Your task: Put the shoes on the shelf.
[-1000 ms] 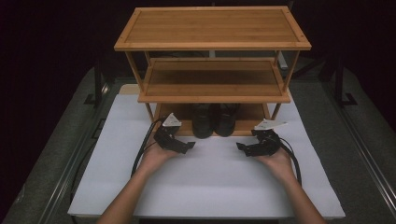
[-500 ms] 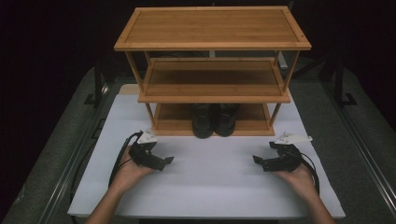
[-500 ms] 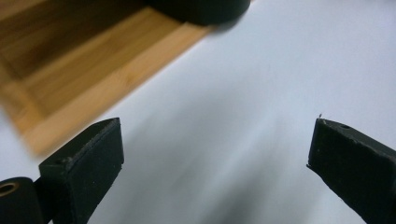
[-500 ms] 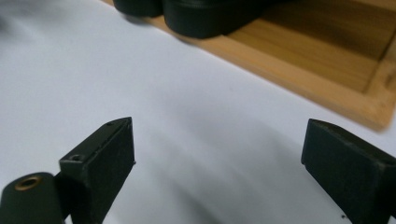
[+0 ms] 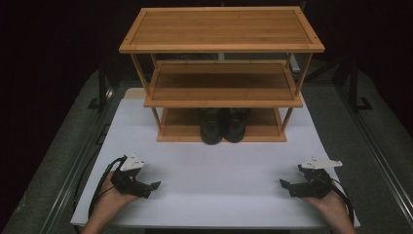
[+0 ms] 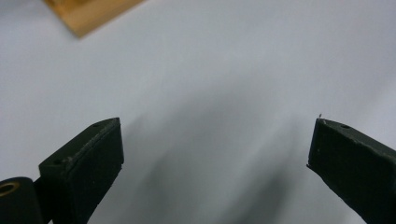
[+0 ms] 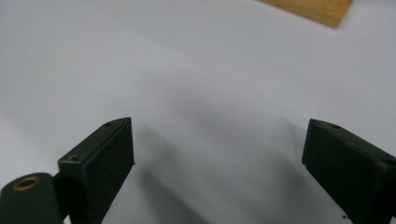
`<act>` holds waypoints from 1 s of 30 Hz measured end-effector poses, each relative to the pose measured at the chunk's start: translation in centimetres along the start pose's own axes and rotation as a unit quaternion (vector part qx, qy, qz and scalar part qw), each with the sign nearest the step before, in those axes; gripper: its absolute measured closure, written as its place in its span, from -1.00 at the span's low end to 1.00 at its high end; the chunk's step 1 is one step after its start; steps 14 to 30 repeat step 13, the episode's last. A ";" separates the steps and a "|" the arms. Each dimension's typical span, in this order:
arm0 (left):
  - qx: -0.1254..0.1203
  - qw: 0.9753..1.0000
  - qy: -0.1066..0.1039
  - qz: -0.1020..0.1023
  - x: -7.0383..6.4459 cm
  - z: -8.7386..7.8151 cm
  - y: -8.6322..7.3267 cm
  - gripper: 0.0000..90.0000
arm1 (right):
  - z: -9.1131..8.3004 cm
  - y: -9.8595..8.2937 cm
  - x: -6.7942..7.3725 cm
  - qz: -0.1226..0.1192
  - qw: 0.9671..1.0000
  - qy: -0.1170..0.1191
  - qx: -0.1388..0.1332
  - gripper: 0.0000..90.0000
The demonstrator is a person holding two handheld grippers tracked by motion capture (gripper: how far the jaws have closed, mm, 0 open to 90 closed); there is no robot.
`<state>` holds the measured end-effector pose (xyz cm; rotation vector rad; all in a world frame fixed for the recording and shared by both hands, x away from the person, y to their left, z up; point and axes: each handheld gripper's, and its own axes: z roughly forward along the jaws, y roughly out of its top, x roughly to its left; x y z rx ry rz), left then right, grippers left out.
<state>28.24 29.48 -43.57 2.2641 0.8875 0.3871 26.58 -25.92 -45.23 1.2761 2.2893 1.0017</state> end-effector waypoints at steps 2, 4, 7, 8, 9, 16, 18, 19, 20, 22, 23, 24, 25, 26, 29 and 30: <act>0.008 1.000 0.002 -0.001 0.0 0.1 -0.6 -0.94 | 0.0 -0.4 0.0 -0.006 1.000 -0.010 0.012 -0.81; 0.017 1.000 0.002 -0.002 0.0 0.4 -1.1 -0.94 | 0.0 -0.6 0.0 -0.006 1.000 -0.011 0.011 -0.81; -0.001 1.000 -0.004 -0.010 0.1 0.4 -1.6 -0.96 | 0.0 -0.7 0.0 -0.006 1.000 -0.011 0.012 -0.81; -0.004 1.000 -0.003 -0.009 0.1 0.4 -1.7 -0.96 | 0.0 -0.7 0.0 -0.006 1.000 -0.011 0.011 -0.81; -0.006 1.000 -0.004 -0.010 0.1 0.4 -1.8 -0.96 | 0.0 -0.7 0.0 -0.006 1.000 -0.011 0.011 -0.81; -0.008 1.000 -0.003 -0.010 0.1 0.4 -1.8 -0.96 | 0.0 -0.7 0.0 -0.006 1.000 -0.011 0.010 -0.81; -0.008 1.000 -0.003 -0.010 0.1 0.4 -1.8 -0.96 | 0.0 -0.7 0.0 -0.006 1.000 -0.011 0.010 -0.81; -0.008 1.000 -0.003 -0.010 0.1 0.4 -1.8 -0.96 | 0.0 -0.7 0.0 -0.006 1.000 -0.011 0.010 -0.81; -0.008 1.000 -0.003 -0.010 0.1 0.4 -1.8 -0.96 | 0.0 -0.7 0.0 -0.006 1.000 -0.011 0.010 -0.81; -0.008 1.000 -0.003 -0.010 0.1 0.4 -1.8 -0.96 | 0.0 -0.7 0.0 -0.006 1.000 -0.011 0.010 -0.81; -0.008 1.000 -0.003 -0.010 0.1 0.4 -1.8 -0.96 | 0.0 -0.7 0.0 -0.006 1.000 -0.011 0.010 -0.81; -0.008 1.000 -0.003 -0.010 0.1 0.4 -1.8 -0.96 | 0.0 -0.7 0.0 -0.006 1.000 -0.011 0.010 -0.81; -0.008 1.000 -0.003 -0.010 0.1 0.4 -1.8 -0.96 | 0.0 -0.7 0.0 -0.006 1.000 -0.011 0.010 -0.81; -0.008 1.000 -0.003 -0.010 0.1 0.4 -1.8 -0.96 | 0.0 -0.7 0.0 -0.006 1.000 -0.011 0.010 -0.81; -0.008 1.000 -0.003 -0.010 0.1 0.4 -1.8 -0.96 | 0.0 -0.7 0.0 -0.006 1.000 -0.011 0.010 -0.81; -0.008 1.000 -0.003 -0.010 0.1 0.4 -1.8 -0.96 | 0.0 -0.7 0.0 -0.006 1.000 -0.011 0.010 -0.81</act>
